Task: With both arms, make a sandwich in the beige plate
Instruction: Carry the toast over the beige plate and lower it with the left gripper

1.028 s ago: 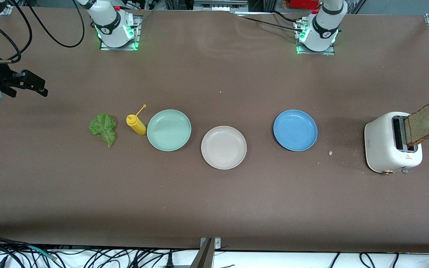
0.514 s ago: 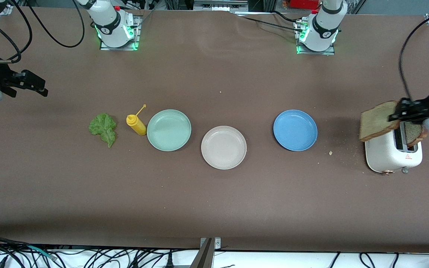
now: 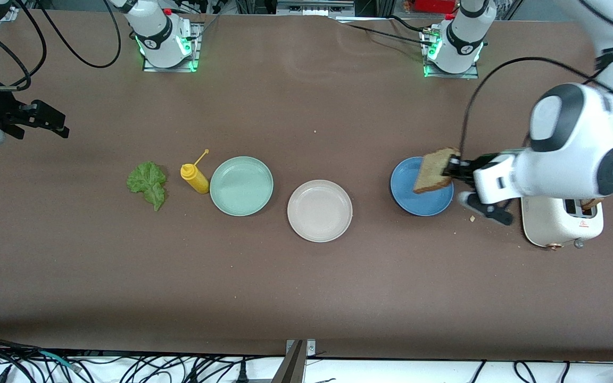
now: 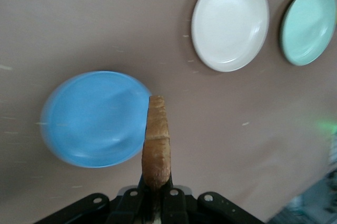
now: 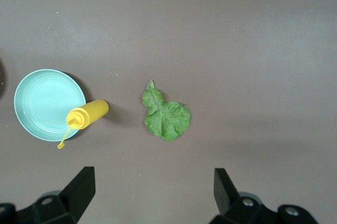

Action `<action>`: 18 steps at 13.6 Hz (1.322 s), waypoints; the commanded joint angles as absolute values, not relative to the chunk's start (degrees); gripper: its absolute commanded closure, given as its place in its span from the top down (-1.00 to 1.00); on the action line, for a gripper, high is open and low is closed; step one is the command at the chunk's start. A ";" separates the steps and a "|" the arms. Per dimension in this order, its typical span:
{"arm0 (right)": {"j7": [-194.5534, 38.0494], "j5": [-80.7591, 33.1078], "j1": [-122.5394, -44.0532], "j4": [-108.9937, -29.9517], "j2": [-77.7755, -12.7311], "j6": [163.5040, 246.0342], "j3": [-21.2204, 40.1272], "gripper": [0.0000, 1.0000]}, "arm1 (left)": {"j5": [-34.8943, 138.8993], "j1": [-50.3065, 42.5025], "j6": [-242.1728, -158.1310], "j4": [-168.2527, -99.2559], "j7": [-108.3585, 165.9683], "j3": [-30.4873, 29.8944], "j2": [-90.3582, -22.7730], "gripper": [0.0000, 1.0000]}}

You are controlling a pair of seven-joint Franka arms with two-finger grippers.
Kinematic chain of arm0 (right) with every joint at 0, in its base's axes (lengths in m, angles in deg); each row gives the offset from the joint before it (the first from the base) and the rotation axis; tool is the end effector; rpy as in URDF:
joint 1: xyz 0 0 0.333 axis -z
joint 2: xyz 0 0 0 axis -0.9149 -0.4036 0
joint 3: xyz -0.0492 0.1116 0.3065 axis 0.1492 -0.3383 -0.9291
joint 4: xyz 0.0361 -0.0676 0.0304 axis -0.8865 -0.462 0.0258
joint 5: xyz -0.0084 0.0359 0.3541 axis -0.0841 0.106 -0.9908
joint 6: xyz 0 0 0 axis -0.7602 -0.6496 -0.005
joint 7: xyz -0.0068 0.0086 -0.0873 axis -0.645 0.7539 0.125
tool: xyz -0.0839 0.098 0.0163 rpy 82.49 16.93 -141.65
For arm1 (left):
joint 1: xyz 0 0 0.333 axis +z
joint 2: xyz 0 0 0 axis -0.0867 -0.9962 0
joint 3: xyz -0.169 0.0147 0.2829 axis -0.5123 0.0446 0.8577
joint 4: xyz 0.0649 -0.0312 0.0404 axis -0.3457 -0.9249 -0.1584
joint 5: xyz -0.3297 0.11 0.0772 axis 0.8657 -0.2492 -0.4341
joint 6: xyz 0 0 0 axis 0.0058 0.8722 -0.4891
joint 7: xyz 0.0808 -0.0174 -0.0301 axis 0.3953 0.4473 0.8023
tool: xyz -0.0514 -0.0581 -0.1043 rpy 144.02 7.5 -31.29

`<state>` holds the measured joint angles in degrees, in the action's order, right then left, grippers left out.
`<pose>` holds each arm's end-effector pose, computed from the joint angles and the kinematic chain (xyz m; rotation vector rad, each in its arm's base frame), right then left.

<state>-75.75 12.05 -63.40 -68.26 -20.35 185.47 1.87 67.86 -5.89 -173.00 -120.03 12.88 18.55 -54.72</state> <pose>0.5156 -0.0036 0.5791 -3.1237 -0.0478 0.0030 0.5855 -0.1625 0.4222 2.6553 -0.3601 -0.4722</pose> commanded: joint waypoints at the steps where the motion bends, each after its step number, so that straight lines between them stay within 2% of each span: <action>1: -76.21 11.09 -63.30 -68.80 -19.68 185.30 1.98 1.00 | 76.99 -9.77 -172.28 -118.07 22.59 19.52 -58.97 -1.00; 4: -76.21 11.09 -63.30 -68.80 -19.68 185.30 1.98 1.00 | 86.75 -11.37 -176.32 -116.66 24.73 19.52 -63.53 -1.00; 8: -76.21 11.09 -63.30 -68.80 -19.59 185.30 1.98 1.00 | 95.54 -13.47 -178.34 -110.78 15.87 19.52 -71.62 -1.00; 9: -76.21 11.09 -63.30 -68.80 -19.68 185.30 1.98 1.00 | 96.35 -14.35 -182.00 -110.68 14.02 19.52 -73.03 -1.00; 10: -76.21 11.09 -63.30 -68.80 -19.68 185.30 1.98 1.00 | 96.45 -15.32 -185.09 -110.68 13.05 19.44 -74.09 -1.00; 18: -76.12 11.09 -63.30 -68.80 -19.68 185.21 1.98 1.00 | 101.28 -17.35 -193.02 -110.59 8.20 19.35 -77.88 -1.00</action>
<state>-75.75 12.03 -63.39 -68.28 -20.36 185.45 1.88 98.55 -16.72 -191.94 -112.44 9.62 18.60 -76.53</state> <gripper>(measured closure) 0.000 0.912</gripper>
